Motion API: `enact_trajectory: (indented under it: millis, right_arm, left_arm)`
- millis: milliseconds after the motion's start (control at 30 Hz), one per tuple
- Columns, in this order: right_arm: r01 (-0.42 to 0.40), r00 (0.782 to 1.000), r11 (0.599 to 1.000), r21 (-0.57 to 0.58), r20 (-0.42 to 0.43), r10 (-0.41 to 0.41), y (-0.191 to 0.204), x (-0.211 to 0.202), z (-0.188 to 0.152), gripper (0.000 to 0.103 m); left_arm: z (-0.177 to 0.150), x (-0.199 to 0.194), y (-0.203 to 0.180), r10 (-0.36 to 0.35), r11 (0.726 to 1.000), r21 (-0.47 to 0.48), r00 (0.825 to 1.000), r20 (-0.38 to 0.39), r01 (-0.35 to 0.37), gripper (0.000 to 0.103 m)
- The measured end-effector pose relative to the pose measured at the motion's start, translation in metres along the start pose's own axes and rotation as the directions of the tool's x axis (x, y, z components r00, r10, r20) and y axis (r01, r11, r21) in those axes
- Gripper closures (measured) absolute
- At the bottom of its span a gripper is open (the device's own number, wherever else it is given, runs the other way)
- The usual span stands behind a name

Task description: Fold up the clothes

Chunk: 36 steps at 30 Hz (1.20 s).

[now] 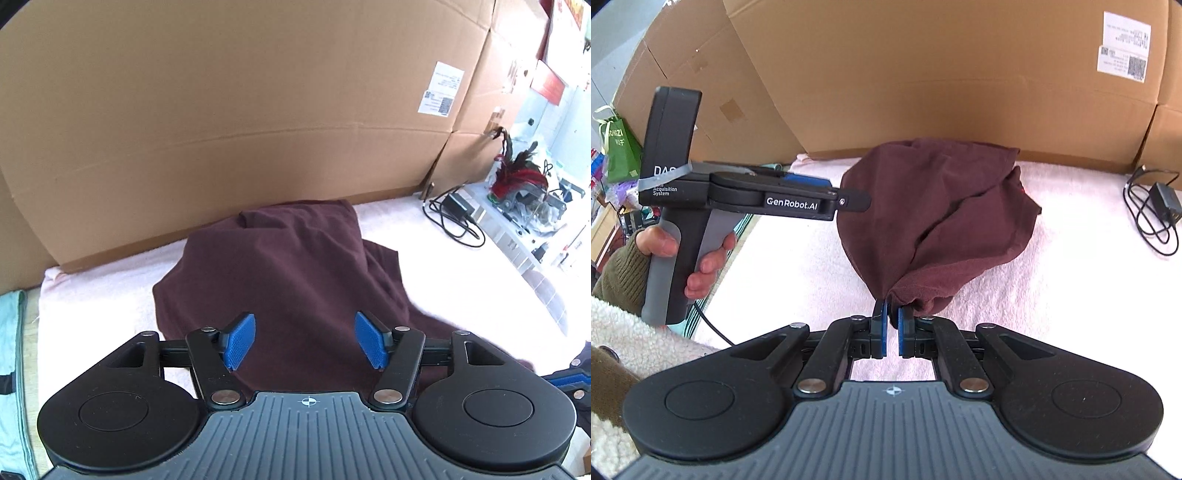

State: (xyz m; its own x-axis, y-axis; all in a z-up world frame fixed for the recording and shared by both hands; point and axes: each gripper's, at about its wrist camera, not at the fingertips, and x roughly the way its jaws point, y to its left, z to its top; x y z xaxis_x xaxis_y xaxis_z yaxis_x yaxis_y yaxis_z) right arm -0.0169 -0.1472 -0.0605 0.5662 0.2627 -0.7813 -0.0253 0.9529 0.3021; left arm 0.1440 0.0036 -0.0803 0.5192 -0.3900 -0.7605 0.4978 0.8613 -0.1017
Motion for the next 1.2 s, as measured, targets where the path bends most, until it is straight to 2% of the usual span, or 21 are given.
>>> enact_trajectory:
  millis: [333,467,533,633,800,900,967,1033,1100,1167,1200]
  right_arm:
    - [0.005,1.0,1.0,0.026,0.005,-0.005,-0.01,-0.005,0.004,0.095]
    - [0.008,1.0,0.999,0.031,0.027,-0.009,-0.013,-0.006,0.01,0.094]
    - [0.006,0.999,0.999,0.037,0.042,-0.007,-0.015,-0.005,0.014,0.089]
    - [-0.005,0.998,0.999,0.038,0.06,0.003,-0.016,-0.003,0.019,0.079]
    - [-0.023,0.998,1.0,0.019,0.064,0.022,-0.013,-0.003,0.02,0.075]
    - [-0.021,0.997,0.999,0.028,0.075,0.018,-0.015,-0.003,0.02,0.071]
    - [-0.021,0.996,0.999,0.037,0.084,0.017,-0.016,-0.004,0.02,0.067]
    - [-0.024,0.996,0.999,0.038,0.085,0.021,-0.016,-0.004,0.02,0.066]
    - [-0.027,0.996,0.999,0.035,0.087,0.024,-0.015,-0.004,0.021,0.064]
    - [-0.019,0.996,0.999,0.028,0.09,0.017,-0.015,-0.004,0.022,0.061]
    - [-0.013,0.996,1.0,0.024,0.093,0.011,-0.015,-0.004,0.022,0.06]
  left_arm:
    - [-0.003,0.012,0.005,0.018,0.998,-0.068,0.999,-0.029,-0.02,0.023]
    - [-0.005,0.021,0.001,0.029,0.999,-0.045,0.999,-0.024,-0.031,0.02]
    - [-0.004,0.028,0.002,0.042,0.998,-0.043,0.999,-0.014,-0.042,0.016]
    - [0.004,0.04,0.01,0.049,0.993,-0.104,0.999,-0.011,-0.049,0.016]
    - [0.022,0.053,0.015,0.06,0.99,-0.126,0.998,0.012,-0.058,0.015]
    - [0.031,0.068,0.015,0.065,0.992,-0.104,0.998,-0.009,-0.065,0.016]
    - [0.036,0.081,0.014,0.066,0.993,-0.095,0.997,-0.036,-0.069,0.02]
    - [0.038,0.095,0.014,0.084,0.99,-0.107,0.994,-0.07,-0.091,0.037]
    - [0.035,0.102,0.019,0.092,0.983,-0.152,0.991,-0.099,-0.106,0.045]
    - [0.033,0.099,0.023,0.078,0.978,-0.185,0.991,-0.106,-0.097,0.044]
    - [0.032,0.095,0.023,0.072,0.977,-0.191,0.992,-0.107,-0.092,0.04]
